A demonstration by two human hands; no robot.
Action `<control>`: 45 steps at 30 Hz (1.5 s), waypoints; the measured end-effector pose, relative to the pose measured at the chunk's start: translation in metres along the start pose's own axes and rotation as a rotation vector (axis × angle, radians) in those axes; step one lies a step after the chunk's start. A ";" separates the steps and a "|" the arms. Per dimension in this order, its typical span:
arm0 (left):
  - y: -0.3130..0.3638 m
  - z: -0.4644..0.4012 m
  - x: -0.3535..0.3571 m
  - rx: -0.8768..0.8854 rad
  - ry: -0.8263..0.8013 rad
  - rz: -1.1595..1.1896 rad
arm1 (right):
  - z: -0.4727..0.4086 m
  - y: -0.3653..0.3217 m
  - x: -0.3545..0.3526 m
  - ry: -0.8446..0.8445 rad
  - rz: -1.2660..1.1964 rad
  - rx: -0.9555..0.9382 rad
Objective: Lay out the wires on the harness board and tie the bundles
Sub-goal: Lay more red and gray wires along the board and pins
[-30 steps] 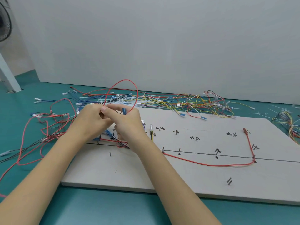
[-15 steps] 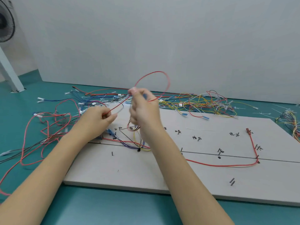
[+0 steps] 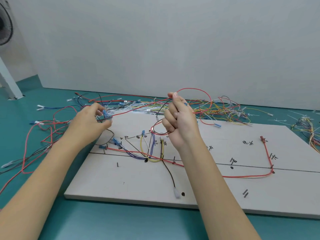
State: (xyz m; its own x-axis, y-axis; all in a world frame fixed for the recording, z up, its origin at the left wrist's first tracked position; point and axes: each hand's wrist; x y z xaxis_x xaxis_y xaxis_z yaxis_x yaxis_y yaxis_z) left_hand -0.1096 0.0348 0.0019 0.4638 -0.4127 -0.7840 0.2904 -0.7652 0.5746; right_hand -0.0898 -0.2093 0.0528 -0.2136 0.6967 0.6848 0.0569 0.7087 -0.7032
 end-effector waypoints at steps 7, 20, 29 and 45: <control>-0.013 -0.003 -0.016 -0.110 0.034 0.014 | -0.006 -0.010 -0.013 0.039 -0.068 0.001; 0.000 -0.003 0.000 -0.029 0.026 0.267 | -0.007 -0.013 -0.023 -0.025 -0.112 0.114; -0.029 -0.011 -0.010 -0.544 0.047 -0.303 | -0.016 -0.037 -0.043 0.047 -0.304 0.113; 0.010 0.006 0.011 0.190 -0.134 -0.058 | -0.009 -0.041 -0.065 0.042 -0.609 0.142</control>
State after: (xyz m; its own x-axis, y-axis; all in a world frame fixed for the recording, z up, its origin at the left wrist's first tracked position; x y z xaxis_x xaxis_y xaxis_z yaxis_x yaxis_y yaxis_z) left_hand -0.1067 0.0202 -0.0022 0.3315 -0.4177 -0.8459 0.1452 -0.8634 0.4832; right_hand -0.0695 -0.2821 0.0389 -0.1284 0.1778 0.9757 -0.1935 0.9604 -0.2004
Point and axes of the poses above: each hand's wrist, its own z-axis away from the middle knuckle, its own x-axis out of the palm, y = z × x, and after that the axes turned 10 degrees about -x, right-handed
